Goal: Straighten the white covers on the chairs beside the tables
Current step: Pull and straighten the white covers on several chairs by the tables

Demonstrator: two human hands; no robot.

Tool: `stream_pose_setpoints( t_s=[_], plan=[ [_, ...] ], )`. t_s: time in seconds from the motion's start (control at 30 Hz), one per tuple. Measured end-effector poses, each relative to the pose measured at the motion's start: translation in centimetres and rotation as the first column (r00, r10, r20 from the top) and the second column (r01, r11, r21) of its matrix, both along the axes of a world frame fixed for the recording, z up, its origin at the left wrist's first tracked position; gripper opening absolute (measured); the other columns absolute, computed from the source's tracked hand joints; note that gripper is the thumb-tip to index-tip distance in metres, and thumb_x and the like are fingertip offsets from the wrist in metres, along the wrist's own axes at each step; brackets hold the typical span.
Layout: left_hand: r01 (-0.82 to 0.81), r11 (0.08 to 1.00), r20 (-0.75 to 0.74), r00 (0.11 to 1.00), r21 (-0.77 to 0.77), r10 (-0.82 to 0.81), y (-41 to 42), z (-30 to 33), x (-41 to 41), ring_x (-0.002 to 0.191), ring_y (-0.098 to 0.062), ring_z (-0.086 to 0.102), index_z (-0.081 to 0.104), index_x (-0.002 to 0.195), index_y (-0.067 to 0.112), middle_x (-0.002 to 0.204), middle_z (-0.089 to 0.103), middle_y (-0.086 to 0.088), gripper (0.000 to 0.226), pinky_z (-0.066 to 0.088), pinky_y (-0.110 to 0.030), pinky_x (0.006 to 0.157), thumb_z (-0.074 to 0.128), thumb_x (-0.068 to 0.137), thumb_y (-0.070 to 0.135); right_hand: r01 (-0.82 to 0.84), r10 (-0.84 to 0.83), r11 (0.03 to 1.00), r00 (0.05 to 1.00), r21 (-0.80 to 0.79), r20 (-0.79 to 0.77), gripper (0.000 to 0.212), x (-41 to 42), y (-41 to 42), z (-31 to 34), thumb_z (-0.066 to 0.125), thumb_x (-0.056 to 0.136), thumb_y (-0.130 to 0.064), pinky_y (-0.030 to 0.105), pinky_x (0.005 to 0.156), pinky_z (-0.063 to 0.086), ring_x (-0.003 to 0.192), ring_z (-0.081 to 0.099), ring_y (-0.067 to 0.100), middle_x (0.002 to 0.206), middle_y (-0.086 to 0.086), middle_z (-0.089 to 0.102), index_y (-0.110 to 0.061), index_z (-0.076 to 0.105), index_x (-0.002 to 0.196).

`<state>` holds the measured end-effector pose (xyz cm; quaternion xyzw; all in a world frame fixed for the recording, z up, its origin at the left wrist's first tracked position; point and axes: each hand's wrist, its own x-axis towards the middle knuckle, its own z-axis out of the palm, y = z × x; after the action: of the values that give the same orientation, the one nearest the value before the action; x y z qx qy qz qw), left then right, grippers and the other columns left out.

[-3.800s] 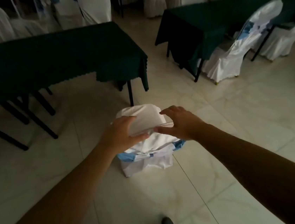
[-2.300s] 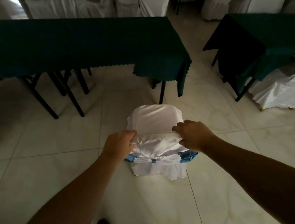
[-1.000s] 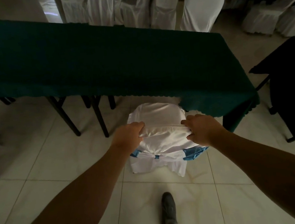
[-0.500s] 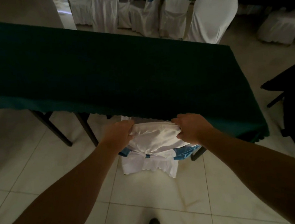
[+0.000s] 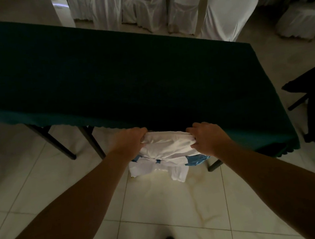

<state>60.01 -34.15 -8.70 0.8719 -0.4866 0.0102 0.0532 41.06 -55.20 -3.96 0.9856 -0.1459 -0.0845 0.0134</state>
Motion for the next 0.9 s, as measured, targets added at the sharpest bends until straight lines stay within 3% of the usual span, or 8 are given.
stream_pose_setpoints(
  t_s=[0.13,0.4,0.5,0.6,0.7,0.8,0.9],
  plan=[
    [0.000,1.000,-0.088,0.996,-0.006,-0.001,0.1,-0.6,0.3,0.096,-0.025,0.061,0.056,0.123,0.023,0.112,0.065,-0.005,0.037,0.040,-0.030,0.075,0.065,0.089,0.034,0.017,-0.017,1.000,1.000,-0.013,0.005,0.048,0.0,0.5,-0.7,0.071,0.080,-0.037,0.034,0.072,0.051,0.089,0.056,0.020,0.101,-0.001,0.058,-0.029,0.055,0.124],
    [0.018,1.000,-0.036,0.999,-0.003,-0.018,0.7,0.4,0.1,0.086,-0.018,0.061,0.057,0.115,0.023,0.102,0.066,-0.002,0.035,0.039,-0.025,0.070,0.067,0.087,0.040,0.001,-0.001,1.000,1.000,-0.017,-0.019,0.049,0.1,0.6,-0.6,0.071,0.081,-0.037,0.033,0.073,0.051,0.090,0.056,0.018,0.104,-0.001,0.057,-0.026,0.051,0.124],
    [0.013,1.000,-0.054,0.998,-0.002,-0.013,0.8,0.5,-0.4,0.089,-0.016,0.059,0.055,0.115,0.023,0.104,0.065,-0.001,0.036,0.040,-0.026,0.076,0.064,0.087,0.044,-0.005,0.005,1.000,0.999,0.002,-0.042,0.048,0.0,0.5,-0.5,0.071,0.080,-0.037,0.031,0.073,0.048,0.088,0.056,0.018,0.102,-0.002,0.057,-0.027,0.051,0.122],
    [0.003,1.000,-0.168,0.986,-0.003,-0.003,1.5,0.6,-1.1,0.107,-0.018,0.055,0.048,0.126,0.026,0.122,0.059,0.000,0.057,0.045,-0.034,0.093,0.070,0.079,0.051,0.018,-0.015,0.993,1.000,0.115,-0.027,0.049,0.2,1.1,-0.1,0.071,0.079,-0.048,0.031,0.073,0.049,0.085,0.058,0.017,0.101,-0.003,0.059,-0.031,0.047,0.118],
    [-0.084,0.995,-0.307,0.950,-0.051,0.064,3.4,1.2,-1.5,0.125,-0.018,0.043,0.039,0.137,0.031,0.139,0.046,0.004,0.082,0.036,-0.039,0.106,0.072,0.069,0.064,-0.049,0.036,0.970,0.998,0.236,0.058,0.055,1.7,3.1,0.8,0.068,0.076,-0.060,0.031,0.071,0.049,0.081,0.056,0.014,0.102,-0.004,0.061,-0.037,0.039,0.117],
    [-0.226,0.967,-0.328,0.928,-0.114,0.178,6.7,2.5,-1.4,0.123,-0.015,0.045,0.037,0.134,0.038,0.137,0.047,0.009,0.087,0.040,-0.041,0.103,0.064,0.063,0.079,-0.082,0.058,0.955,0.994,0.285,0.092,0.074,4.7,5.8,1.9,0.071,0.073,-0.063,0.033,0.082,0.050,0.099,0.057,0.016,0.121,-0.003,0.057,-0.039,0.033,0.132],
    [-0.405,0.904,-0.304,0.886,-0.136,0.351,11.7,4.6,-0.6,0.122,-0.020,0.046,0.033,0.133,0.040,0.136,0.047,0.005,0.094,0.044,-0.047,0.098,0.055,0.054,0.089,-0.091,0.060,0.943,0.993,0.319,0.106,0.090,7.8,8.7,3.3,0.073,0.070,-0.064,0.041,0.096,0.044,0.123,0.048,0.021,0.142,-0.003,0.044,-0.041,0.024,0.142]
  ],
)
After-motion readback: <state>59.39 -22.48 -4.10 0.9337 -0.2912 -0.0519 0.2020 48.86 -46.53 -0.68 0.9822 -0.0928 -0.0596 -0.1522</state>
